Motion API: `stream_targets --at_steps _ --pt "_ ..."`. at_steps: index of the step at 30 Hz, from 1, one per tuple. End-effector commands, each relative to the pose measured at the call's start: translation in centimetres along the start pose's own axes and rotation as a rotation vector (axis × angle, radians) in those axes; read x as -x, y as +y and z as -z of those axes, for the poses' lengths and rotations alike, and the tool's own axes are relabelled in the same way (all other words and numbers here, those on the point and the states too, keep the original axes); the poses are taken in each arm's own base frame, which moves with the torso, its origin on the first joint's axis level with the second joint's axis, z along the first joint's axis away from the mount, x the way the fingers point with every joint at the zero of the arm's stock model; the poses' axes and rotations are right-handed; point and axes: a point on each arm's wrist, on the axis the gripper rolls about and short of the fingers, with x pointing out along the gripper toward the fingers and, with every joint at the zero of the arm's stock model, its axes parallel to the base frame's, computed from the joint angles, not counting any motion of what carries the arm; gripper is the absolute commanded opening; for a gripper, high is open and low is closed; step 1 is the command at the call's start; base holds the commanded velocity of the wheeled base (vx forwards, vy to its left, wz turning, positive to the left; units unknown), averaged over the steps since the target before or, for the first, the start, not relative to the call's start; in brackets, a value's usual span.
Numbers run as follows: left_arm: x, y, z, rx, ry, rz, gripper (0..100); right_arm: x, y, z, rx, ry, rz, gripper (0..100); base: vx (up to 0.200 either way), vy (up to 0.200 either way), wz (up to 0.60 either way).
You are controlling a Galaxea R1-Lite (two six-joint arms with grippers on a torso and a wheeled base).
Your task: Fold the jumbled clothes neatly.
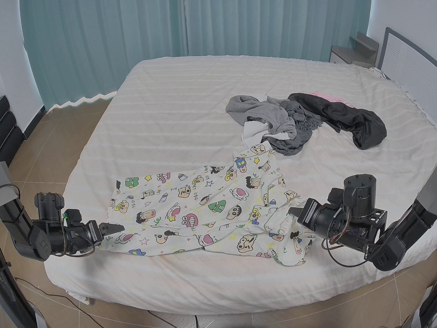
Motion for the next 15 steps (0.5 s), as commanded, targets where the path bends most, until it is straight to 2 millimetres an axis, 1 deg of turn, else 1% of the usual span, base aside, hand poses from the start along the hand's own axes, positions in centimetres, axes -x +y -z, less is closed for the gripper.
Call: stream_targets --at_steps 1,7,13,15 --pt "-0.8 0.0 0.3 0.001 0.027 0.002 100 -0.1 0.0 0.1 0.001 0.002 0.0 0 0.0 0.0 0.0" --pt "-2.3 0.9 -0.3 0.003 0.032 -0.011 100 0.0 0.0 0.0 0.001 0.0 0.0 0 0.0 0.0 0.0" --pt "-2.8 1.3 -1.1 0.001 0.007 -0.024 100 0.0 0.0 0.0 0.001 0.0 0.0 0 0.0 0.0 0.0" --pt "-2.8 1.6 -1.8 0.001 -0.02 -0.044 100 0.0 0.0 0.0 0.001 0.0 0.0 0 0.0 0.0 0.0"
